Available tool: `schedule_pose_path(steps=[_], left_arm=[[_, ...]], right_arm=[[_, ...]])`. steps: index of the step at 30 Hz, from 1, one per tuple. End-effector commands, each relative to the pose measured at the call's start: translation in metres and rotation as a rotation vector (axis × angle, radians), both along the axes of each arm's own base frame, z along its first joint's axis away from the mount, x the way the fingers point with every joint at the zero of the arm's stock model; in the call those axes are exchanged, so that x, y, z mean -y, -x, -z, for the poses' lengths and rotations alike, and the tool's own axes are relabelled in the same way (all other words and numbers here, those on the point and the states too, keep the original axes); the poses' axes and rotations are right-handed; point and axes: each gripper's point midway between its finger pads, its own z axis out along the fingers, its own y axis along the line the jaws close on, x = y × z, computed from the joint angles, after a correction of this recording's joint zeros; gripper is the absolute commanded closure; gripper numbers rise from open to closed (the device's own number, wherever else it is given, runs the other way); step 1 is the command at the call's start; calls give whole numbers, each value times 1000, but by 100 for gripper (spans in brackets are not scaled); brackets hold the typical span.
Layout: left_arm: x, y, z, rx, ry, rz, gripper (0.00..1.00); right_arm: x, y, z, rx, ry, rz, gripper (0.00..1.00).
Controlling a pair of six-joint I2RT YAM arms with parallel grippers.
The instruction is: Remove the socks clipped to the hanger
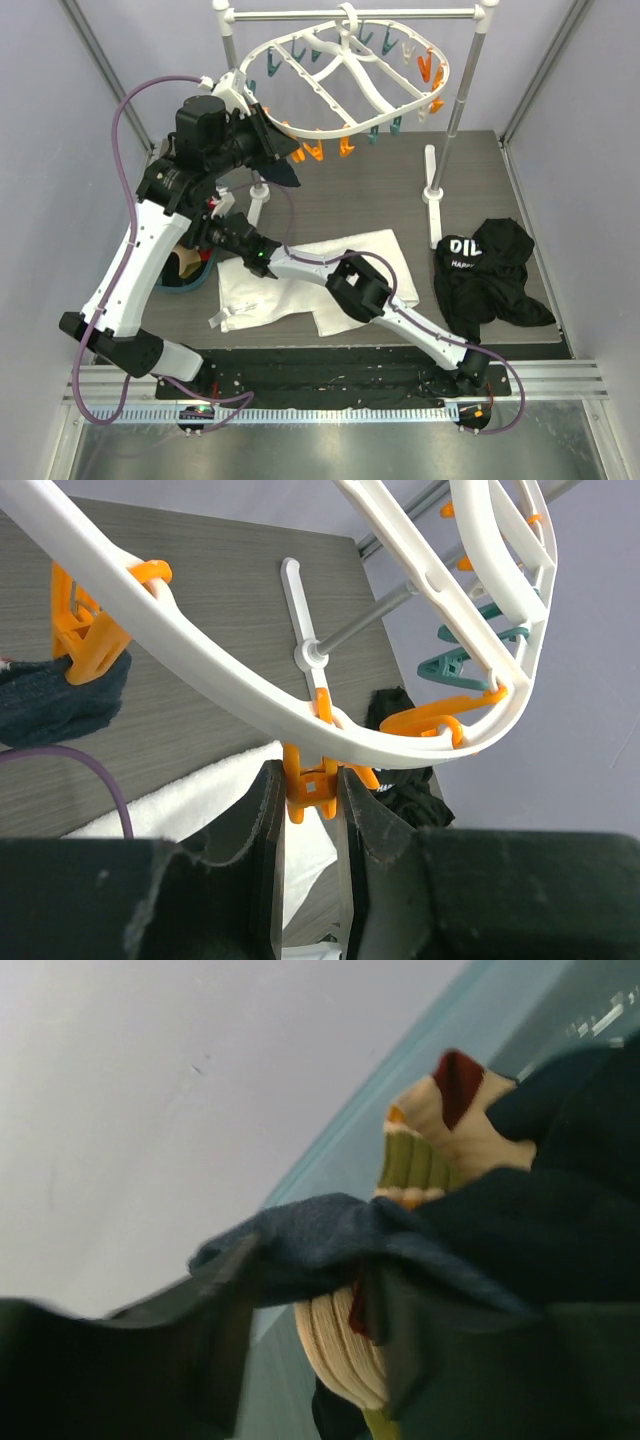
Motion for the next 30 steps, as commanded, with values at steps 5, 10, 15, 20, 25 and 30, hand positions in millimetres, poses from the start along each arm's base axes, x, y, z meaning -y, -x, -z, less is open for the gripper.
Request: schedule_pose_path(steps=[5, 10, 15, 20, 25, 30], left_arm=[[-5, 7, -34, 101, 47, -1, 100], [-9, 9, -39, 116, 43, -18, 100], [-12, 10, -39, 118, 35, -29, 100], [-16, 10, -41, 128, 22, -43, 100], [-21, 9, -40, 130, -4, -61, 100], [-21, 8, -40, 130, -9, -60, 100]], right_arm=[[18, -3, -82, 114, 145, 40, 35], [27, 6, -94, 179, 189, 9, 34], [28, 25, -110, 244, 168, -82, 34], [40, 28, -123, 272, 168, -69, 36], [84, 29, -147, 331, 176, 30, 39], [132, 34, -153, 399, 235, 126, 39]])
